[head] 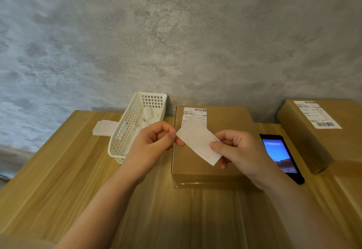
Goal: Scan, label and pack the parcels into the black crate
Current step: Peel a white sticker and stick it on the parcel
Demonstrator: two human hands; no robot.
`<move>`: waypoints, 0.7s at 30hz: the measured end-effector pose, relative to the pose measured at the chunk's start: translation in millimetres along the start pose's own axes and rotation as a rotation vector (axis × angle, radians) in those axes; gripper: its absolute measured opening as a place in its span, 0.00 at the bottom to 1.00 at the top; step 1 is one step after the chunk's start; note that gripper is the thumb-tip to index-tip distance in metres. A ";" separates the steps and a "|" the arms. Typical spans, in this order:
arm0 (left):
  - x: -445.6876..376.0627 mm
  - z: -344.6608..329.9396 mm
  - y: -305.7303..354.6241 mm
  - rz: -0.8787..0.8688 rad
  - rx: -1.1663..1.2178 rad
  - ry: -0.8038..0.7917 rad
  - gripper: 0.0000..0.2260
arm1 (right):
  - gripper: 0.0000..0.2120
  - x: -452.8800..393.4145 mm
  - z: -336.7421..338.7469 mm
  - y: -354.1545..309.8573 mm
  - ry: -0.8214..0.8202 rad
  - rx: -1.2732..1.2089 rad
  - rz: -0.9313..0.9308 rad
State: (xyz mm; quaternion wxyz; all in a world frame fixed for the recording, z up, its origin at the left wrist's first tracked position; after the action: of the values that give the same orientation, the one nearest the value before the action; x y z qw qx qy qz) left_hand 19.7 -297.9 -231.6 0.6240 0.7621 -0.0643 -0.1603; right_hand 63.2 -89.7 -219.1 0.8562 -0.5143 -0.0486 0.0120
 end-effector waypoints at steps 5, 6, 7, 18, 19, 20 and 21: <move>0.7 -0.1 0.2 -0.006 -0.036 -0.009 0.06 | 0.04 0.6 -0.1 -0.3 -0.011 0.025 -0.007; 1.2 -0.2 0.1 -0.005 -0.037 -0.009 0.06 | 0.03 0.3 -0.8 -0.4 -0.003 0.091 -0.009; 1.9 -0.7 0.4 -0.005 -0.038 -0.010 0.04 | 0.05 0.3 -1.5 -0.2 0.040 0.215 -0.007; 9.2 -19.6 4.4 -0.131 -0.143 -0.078 0.04 | 0.03 10.7 -32.3 -27.5 0.449 0.544 0.574; 9.8 -19.9 5.2 -0.143 -0.166 -0.085 0.05 | 0.02 11.2 -32.1 -27.5 0.448 0.526 0.570; 10.5 -20.4 5.7 -0.156 -0.193 -0.093 0.05 | 0.02 12.1 -31.4 -27.5 0.453 0.515 0.573; 11.3 -21.1 6.6 -0.172 -0.225 -0.098 0.05 | 0.03 12.9 -30.7 -27.7 0.459 0.514 0.578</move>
State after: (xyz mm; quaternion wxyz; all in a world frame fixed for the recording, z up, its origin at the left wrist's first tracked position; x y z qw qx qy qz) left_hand 37.9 -283.1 -223.5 0.6855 0.6815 -0.0109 -0.2562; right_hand 78.2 -128.9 -208.1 0.9062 -0.2669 0.2928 0.1480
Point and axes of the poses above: each hand's wrist, its own x-axis away from the middle knuckle, its own z-axis out of the back of the hand, y = z × x, the point moved 3 cm from there along -x, towards the middle knuckle, and after that the axes turned 13 degrees about x, right-handed, at the moved point
